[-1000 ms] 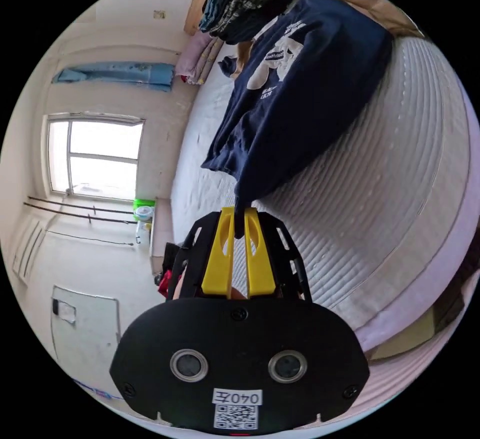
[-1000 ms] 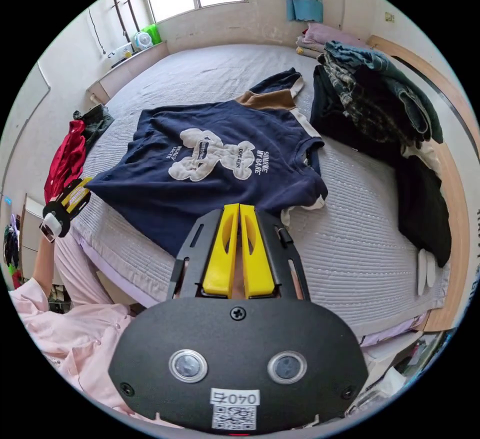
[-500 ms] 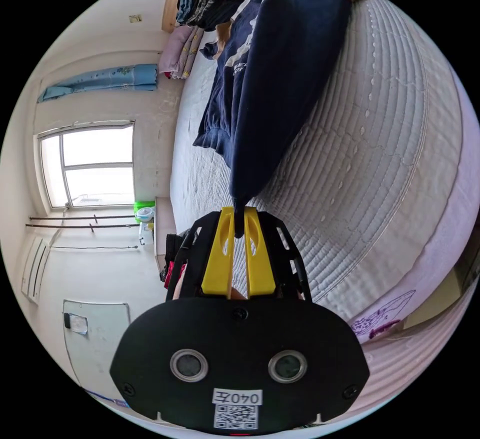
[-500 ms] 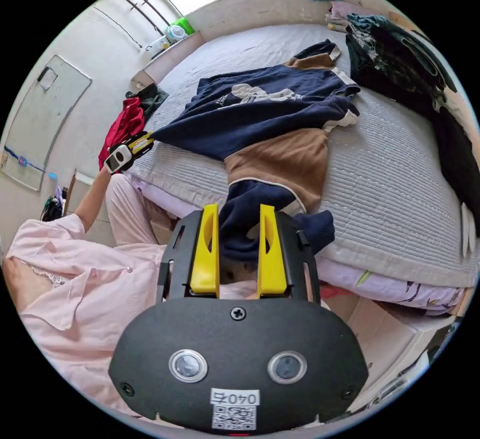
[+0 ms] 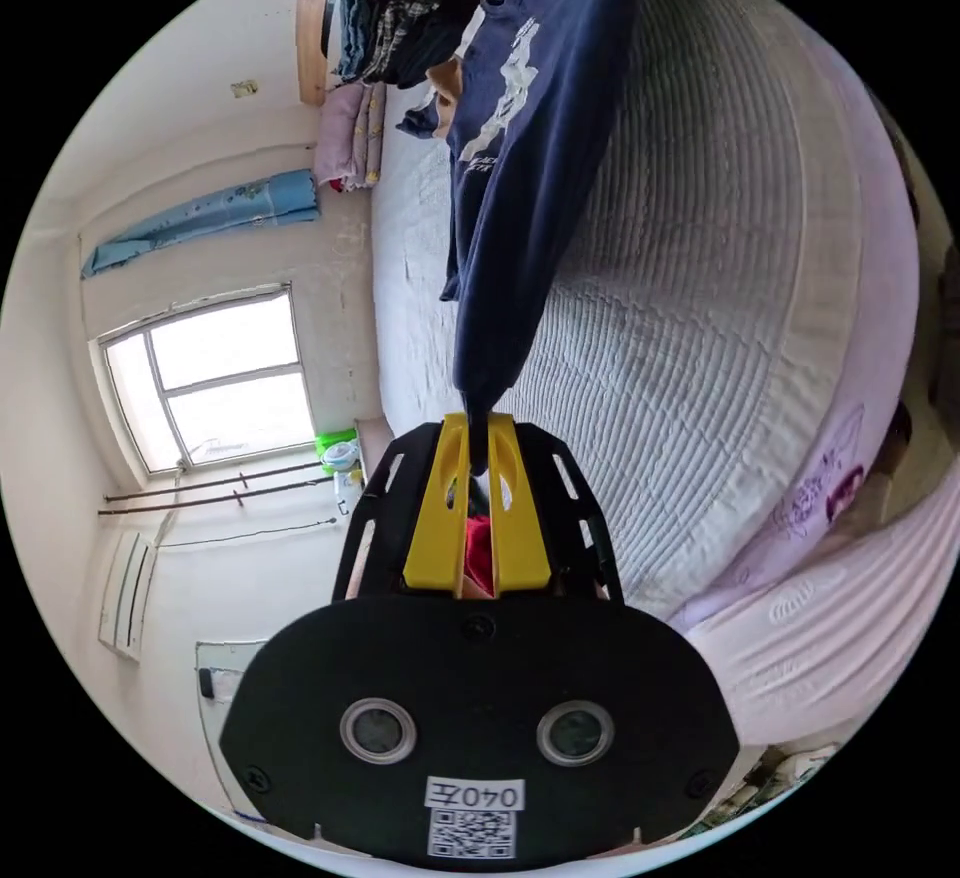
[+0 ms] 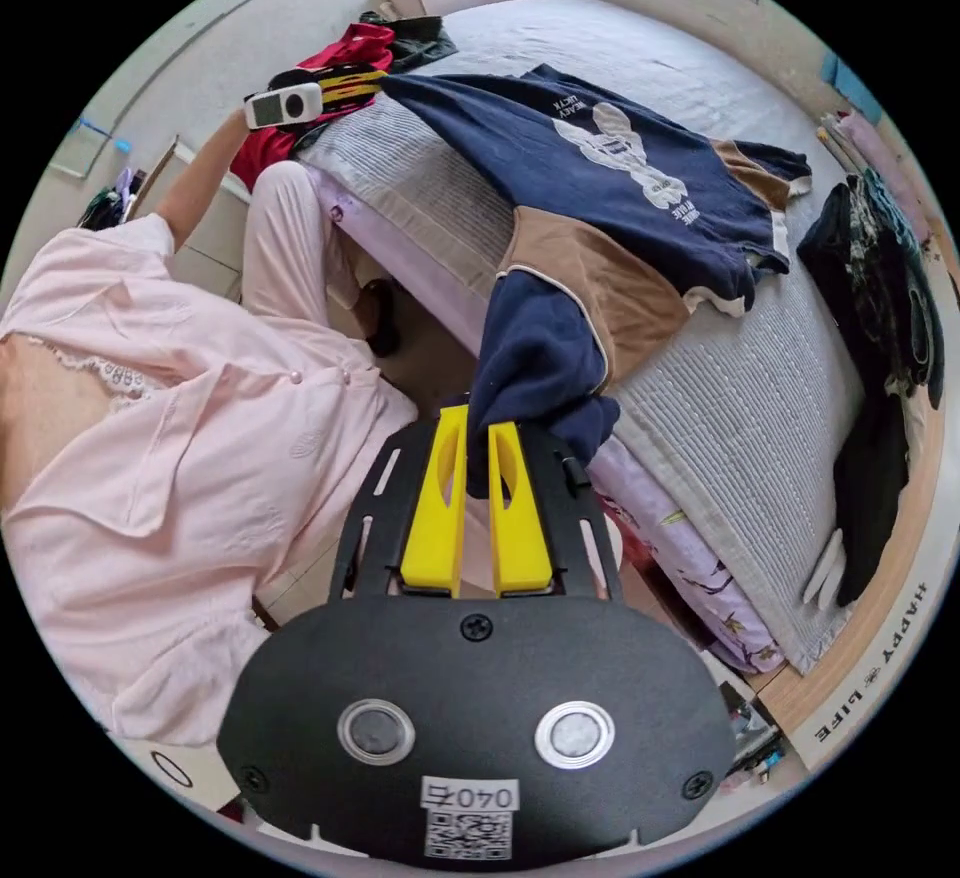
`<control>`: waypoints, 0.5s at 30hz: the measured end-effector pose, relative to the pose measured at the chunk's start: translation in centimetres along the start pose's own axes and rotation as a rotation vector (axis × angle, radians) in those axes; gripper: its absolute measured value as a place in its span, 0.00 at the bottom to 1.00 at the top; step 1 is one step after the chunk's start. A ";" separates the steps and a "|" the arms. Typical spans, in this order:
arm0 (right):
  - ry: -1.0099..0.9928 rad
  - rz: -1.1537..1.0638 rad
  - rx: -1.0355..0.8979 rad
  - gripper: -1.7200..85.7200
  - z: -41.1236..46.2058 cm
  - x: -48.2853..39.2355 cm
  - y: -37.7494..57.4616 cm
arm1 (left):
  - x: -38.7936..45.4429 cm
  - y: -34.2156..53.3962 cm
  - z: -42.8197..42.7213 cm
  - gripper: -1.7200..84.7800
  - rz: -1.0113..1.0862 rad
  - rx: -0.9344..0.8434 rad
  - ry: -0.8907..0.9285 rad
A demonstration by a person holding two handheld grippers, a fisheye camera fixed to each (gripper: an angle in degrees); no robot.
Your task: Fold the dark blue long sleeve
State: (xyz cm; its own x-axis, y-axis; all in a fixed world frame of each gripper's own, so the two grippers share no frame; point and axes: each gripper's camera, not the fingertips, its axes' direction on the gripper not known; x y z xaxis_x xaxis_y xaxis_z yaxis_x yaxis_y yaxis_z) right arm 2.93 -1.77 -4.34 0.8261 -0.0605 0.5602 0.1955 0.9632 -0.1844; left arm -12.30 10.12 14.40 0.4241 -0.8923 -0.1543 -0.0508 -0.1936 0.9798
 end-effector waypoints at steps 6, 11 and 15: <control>-0.219 -0.122 -0.185 0.16 4.3 -3.6 -0.5 | 5.0 5.9 -2.7 0.01 0.068 -0.063 0.238; -0.159 0.159 0.192 0.21 -1.7 6.7 0.3 | 1.6 13.4 -0.7 0.02 -0.318 -0.145 0.382; -0.140 0.387 0.352 0.21 -2.9 16.9 -0.5 | -8.4 19.3 1.2 0.02 -0.779 0.046 0.463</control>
State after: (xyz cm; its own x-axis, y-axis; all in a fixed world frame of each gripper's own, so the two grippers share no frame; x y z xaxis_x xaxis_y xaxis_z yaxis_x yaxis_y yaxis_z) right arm 18.35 -3.98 2.89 0.7195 0.3285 0.6119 -0.3176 0.9392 -0.1308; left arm -17.92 13.42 34.50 0.6744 -0.2501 -0.6947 0.3708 -0.6989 0.6116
